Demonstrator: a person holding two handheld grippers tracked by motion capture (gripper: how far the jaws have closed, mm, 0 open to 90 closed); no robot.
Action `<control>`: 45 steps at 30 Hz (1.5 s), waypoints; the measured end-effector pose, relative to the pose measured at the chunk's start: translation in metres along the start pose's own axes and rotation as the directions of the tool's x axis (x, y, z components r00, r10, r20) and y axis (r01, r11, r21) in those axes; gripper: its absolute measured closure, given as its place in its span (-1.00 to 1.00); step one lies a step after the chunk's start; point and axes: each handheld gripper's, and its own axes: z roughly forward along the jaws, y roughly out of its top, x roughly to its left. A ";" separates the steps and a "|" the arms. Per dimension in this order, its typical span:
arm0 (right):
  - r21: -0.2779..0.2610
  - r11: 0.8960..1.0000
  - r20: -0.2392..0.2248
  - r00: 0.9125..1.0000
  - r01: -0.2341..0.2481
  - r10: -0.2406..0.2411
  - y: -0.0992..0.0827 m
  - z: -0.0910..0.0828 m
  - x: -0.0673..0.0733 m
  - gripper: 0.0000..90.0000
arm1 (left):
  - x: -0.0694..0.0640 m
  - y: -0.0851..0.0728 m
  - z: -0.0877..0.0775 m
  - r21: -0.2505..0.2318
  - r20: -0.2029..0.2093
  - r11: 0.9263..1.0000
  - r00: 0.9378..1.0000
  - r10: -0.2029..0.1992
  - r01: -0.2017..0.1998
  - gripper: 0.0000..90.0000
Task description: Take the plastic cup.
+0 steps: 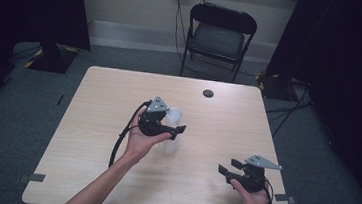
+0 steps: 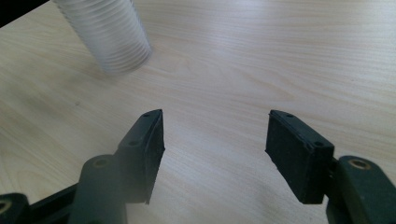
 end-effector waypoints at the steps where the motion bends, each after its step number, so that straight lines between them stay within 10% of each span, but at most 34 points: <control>1: 0.000 1.000 0.000 1.000 -0.001 0.001 0.000 0.000 0.000 -0.18 | 0.000 -0.001 0.000 0.002 -0.003 1.000 1.000 0.007 -0.007 -0.56; 45: 0.001 1.000 -0.010 1.000 -0.015 0.015 0.000 0.001 -0.001 -0.20 | 0.005 -0.011 0.016 0.026 -0.018 0.999 0.999 -0.032 0.032 -0.33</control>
